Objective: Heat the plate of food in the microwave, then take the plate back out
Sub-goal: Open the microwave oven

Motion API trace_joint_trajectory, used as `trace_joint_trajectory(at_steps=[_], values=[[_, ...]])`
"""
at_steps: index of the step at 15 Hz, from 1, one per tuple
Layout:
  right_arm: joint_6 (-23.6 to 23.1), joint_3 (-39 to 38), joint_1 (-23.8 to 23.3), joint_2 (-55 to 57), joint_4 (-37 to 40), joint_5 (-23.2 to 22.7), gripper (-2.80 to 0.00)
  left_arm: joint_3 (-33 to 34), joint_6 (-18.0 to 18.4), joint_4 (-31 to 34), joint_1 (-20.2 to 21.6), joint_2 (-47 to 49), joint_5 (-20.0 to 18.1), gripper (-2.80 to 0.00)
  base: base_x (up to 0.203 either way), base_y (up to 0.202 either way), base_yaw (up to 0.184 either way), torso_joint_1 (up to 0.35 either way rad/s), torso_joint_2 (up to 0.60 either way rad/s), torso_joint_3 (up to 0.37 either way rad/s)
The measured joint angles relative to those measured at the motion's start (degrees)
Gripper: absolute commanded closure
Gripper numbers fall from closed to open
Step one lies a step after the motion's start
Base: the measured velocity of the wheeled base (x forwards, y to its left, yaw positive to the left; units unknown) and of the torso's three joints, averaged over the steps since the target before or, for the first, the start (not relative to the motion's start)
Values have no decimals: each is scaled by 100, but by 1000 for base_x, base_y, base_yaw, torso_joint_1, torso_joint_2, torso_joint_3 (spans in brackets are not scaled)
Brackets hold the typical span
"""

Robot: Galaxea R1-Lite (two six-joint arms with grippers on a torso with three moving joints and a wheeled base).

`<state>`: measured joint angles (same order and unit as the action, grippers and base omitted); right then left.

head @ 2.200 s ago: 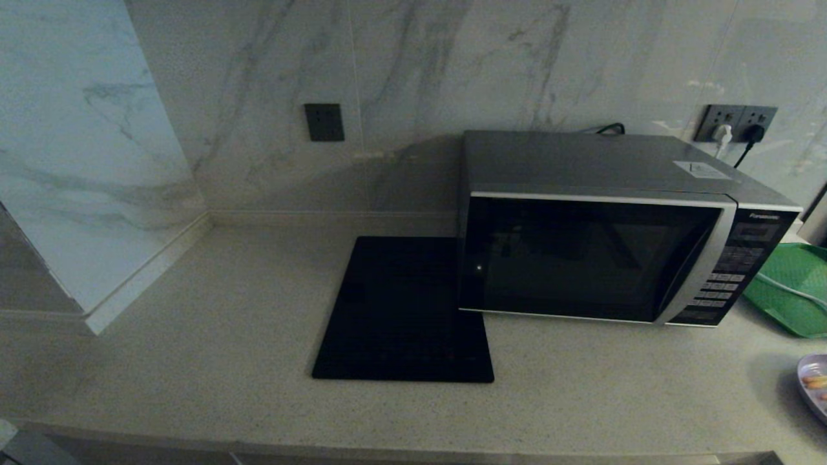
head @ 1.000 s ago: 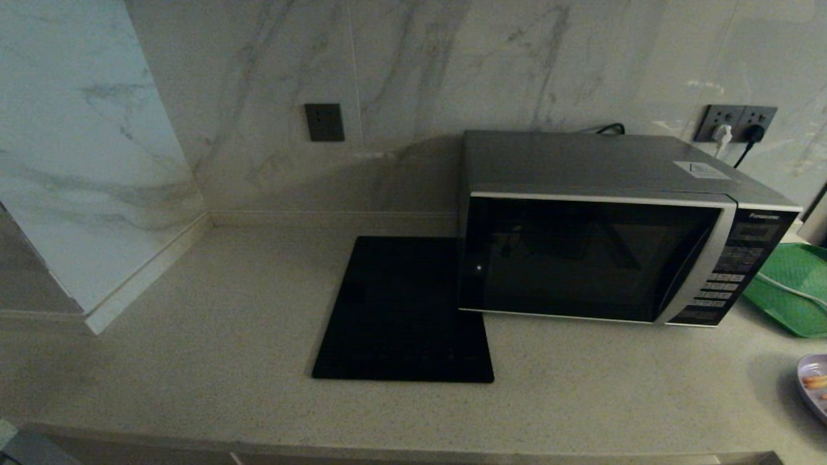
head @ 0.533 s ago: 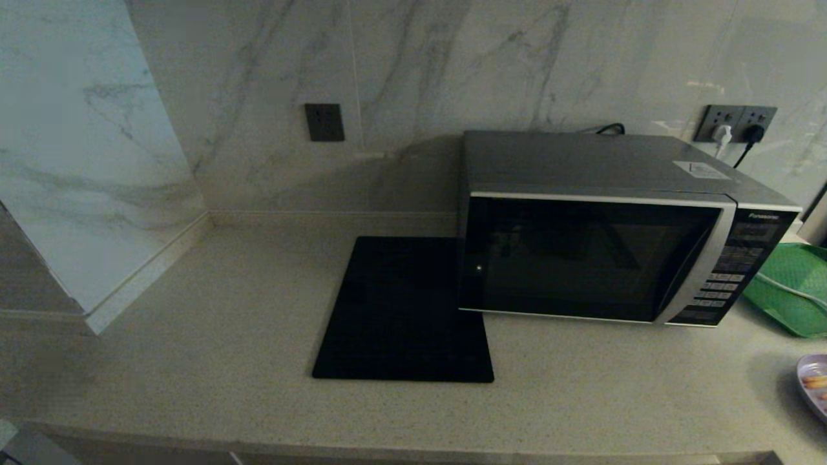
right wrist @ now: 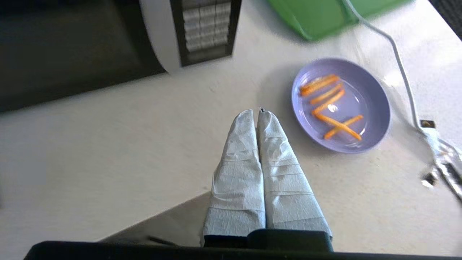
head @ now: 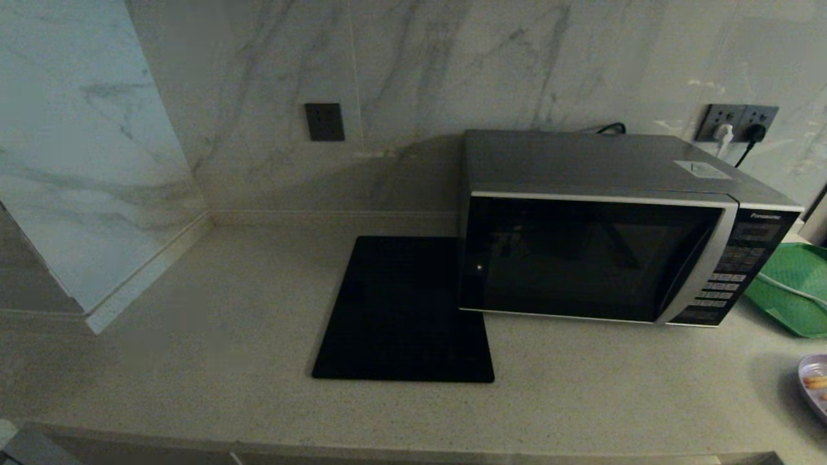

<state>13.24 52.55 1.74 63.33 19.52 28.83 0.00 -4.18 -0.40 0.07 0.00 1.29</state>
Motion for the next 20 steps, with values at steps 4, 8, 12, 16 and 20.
trace_joint_trajectory(at_steps=[4,8,12,16,20], values=[[-10,-84,256,959,-920,668,-280,0,0,-2,0,0,0,0,0,0,0,0,0,0],[210,-94,547,1546,-1505,944,-280,0,0,-1,0,0,2,0,0,0,0,0,0,0],[1045,-84,866,2028,-1823,1248,-280,0,-2,-1,0,0,0,0,0,0,0,0,0,0],[1788,-32,1210,2556,-1952,1618,-280,0,0,-1,0,0,-2,0,0,0,0,0,0,0],[1840,100,1245,2978,-2406,2389,-280,0,0,-1,0,0,0,0,0,0,0,0,0,0]])
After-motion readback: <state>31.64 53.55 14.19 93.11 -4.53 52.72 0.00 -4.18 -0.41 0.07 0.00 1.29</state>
